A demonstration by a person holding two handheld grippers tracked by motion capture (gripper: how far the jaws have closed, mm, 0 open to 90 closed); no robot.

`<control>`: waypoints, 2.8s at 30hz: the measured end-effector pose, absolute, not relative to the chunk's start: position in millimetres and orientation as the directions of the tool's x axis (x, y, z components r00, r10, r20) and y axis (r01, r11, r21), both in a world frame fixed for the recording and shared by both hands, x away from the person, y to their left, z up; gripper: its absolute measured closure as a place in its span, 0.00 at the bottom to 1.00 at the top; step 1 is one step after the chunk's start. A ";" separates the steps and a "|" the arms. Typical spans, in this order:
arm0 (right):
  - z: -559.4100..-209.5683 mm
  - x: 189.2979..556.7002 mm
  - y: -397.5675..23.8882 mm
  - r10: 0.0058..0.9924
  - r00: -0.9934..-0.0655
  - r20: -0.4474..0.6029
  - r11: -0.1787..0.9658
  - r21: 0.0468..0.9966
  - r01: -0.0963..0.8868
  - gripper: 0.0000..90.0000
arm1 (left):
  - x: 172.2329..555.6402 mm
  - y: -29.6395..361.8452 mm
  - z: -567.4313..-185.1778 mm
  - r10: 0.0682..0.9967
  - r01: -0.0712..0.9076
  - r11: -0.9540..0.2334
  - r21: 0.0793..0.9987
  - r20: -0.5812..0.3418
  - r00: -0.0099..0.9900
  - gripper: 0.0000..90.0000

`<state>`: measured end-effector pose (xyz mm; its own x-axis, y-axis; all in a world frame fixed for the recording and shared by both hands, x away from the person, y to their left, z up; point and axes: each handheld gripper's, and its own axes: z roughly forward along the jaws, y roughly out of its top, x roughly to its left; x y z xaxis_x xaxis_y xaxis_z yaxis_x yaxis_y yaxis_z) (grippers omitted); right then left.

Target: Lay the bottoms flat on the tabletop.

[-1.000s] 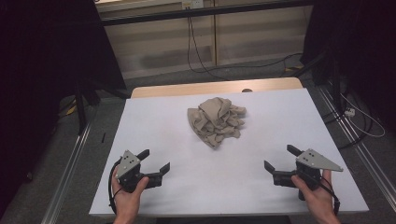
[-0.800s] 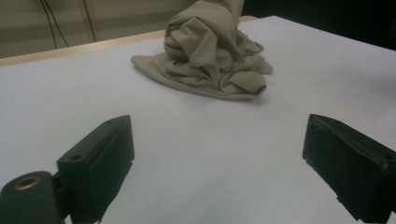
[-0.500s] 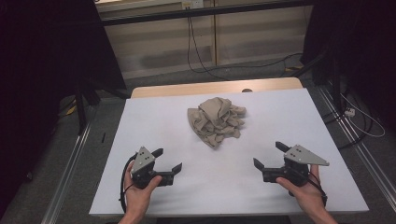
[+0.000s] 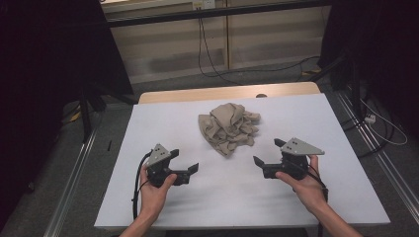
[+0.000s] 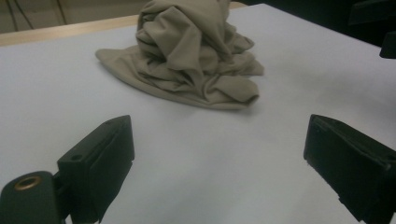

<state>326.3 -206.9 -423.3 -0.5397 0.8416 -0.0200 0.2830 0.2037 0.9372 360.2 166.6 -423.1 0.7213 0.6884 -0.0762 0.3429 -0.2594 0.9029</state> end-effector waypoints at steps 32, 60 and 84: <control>-412.8 444.2 -168.3 0.821 -0.570 -0.007 0.319 0.834 0.450 0.09 | 464.3 113.2 -424.0 0.715 0.388 -0.343 0.855 -0.030 0.699 0.09; -455.6 501.2 -156.7 0.772 -0.625 0.111 0.368 0.725 0.583 0.64 | 507.2 58.9 -466.5 0.718 0.487 -0.457 0.744 -0.014 0.696 0.12; -445.3 414.3 -174.9 0.686 -0.721 0.103 0.437 0.734 0.520 0.82 | 438.7 94.3 -437.1 0.578 0.508 -0.493 0.706 -0.171 0.798 0.84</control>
<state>414.3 -174.9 -445.3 -0.7206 0.6856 0.1030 0.5203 0.4366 0.7339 438.7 94.3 -437.1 0.7982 0.5776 -0.1711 0.5081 -0.4929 0.7063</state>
